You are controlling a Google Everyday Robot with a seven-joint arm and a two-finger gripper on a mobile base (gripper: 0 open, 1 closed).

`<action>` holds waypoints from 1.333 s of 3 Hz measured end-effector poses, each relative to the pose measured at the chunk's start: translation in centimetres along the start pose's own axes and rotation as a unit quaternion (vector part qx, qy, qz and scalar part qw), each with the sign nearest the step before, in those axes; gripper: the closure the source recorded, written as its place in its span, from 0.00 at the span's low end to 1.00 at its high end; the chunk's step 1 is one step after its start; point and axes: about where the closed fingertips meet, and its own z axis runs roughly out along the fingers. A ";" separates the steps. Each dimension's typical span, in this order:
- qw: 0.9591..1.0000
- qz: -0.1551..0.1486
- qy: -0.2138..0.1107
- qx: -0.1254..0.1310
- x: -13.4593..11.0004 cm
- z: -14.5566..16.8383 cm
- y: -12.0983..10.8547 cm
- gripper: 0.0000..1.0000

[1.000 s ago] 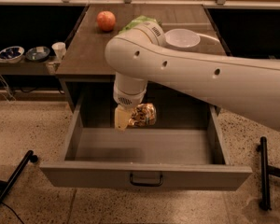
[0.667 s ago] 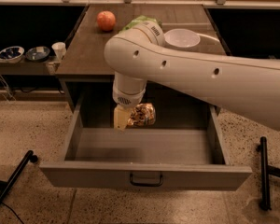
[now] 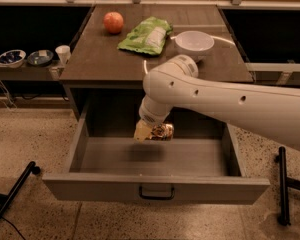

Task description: Place orange can into top drawer

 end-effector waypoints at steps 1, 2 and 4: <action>0.999 0.022 -0.033 0.012 1.3 2.5 -1.3 0.82; 0.999 0.022 -0.042 0.015 0.8 2.5 -1.4 0.59; 0.999 0.022 -0.042 0.015 0.8 2.5 -1.4 0.04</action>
Offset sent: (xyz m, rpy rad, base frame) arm 0.0124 -0.0097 -0.0229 0.0562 -0.0344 -0.0351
